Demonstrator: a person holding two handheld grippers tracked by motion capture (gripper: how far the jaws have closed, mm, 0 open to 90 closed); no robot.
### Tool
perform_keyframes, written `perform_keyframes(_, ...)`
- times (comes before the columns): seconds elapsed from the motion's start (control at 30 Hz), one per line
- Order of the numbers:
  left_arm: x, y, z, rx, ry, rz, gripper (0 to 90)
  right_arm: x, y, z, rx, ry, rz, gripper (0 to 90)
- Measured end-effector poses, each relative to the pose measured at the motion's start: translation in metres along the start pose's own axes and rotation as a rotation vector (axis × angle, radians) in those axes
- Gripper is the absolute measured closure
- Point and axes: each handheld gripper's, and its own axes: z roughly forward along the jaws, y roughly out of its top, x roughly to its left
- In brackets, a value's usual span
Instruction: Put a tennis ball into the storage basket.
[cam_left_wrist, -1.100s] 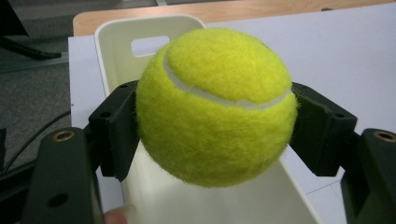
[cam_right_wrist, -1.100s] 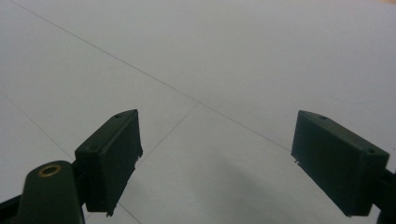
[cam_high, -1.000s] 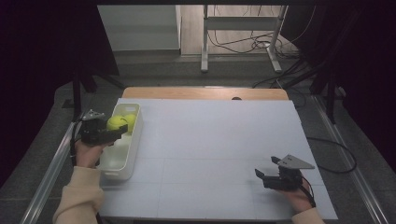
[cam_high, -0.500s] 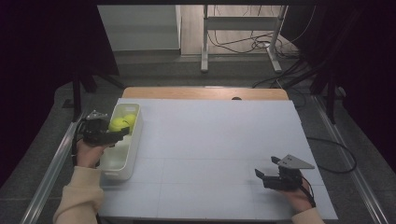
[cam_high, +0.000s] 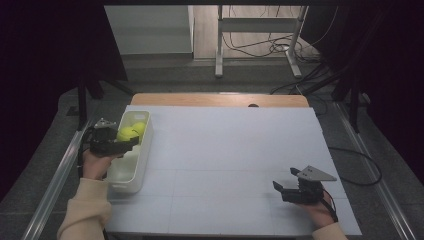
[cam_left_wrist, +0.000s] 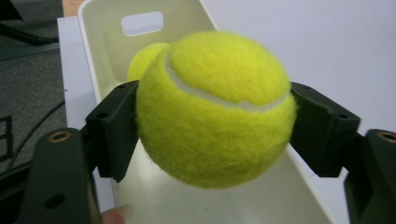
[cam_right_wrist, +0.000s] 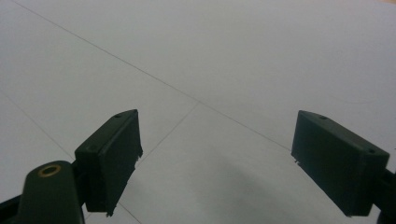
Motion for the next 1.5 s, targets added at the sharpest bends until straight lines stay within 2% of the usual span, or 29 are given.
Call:
perform_keyframes(0.17, 0.0, 0.002, -0.007, -0.046, -0.028, -0.022, 17.9, 0.0, 0.0, 0.0, 0.001, 0.0, -0.001, 16.3)
perform_keyframes(0.3, -0.002, 0.003, -0.008, -0.061, -0.041, -0.02, 16.4, 0.001, 0.0, 0.0, 0.002, 0.0, -0.001, 16.3)
perform_keyframes(0.47, -0.008, 0.005, -0.009, -0.085, -0.081, 0.006, 15.8, 0.0, 0.0, 0.0, 0.002, -0.001, -0.002, 16.3)
perform_keyframes(0.7, -0.025, 0.01, -0.012, -0.115, -0.127, 0.073, 14.9, 0.001, 0.0, 0.0, 0.002, -0.002, -0.004, 16.2)
perform_keyframes(0.97, -0.036, 0.011, -0.009, -0.116, -0.157, 0.095, 14.5, 0.001, 0.0, 0.0, 0.0, 0.004, -0.011, 16.2)
perform_keyframes(1.17, -0.05, 0.011, -0.008, -0.124, -0.199, 0.123, 14.5, 0.001, 0.0, 0.0, -0.004, 0.008, -0.015, 16.3)
perform_keyframes(1.37, -0.065, 0.009, -0.011, -0.138, -0.268, 0.139, 14.5, 0.001, 0.0, -0.001, -0.005, 0.013, -0.02, 16.2)
perform_keyframes(1.5, -0.076, 0.006, -0.009, -0.13, -0.313, 0.161, 14.4, 0.001, 0.0, 0.0, -0.004, 0.015, -0.02, 16.2)
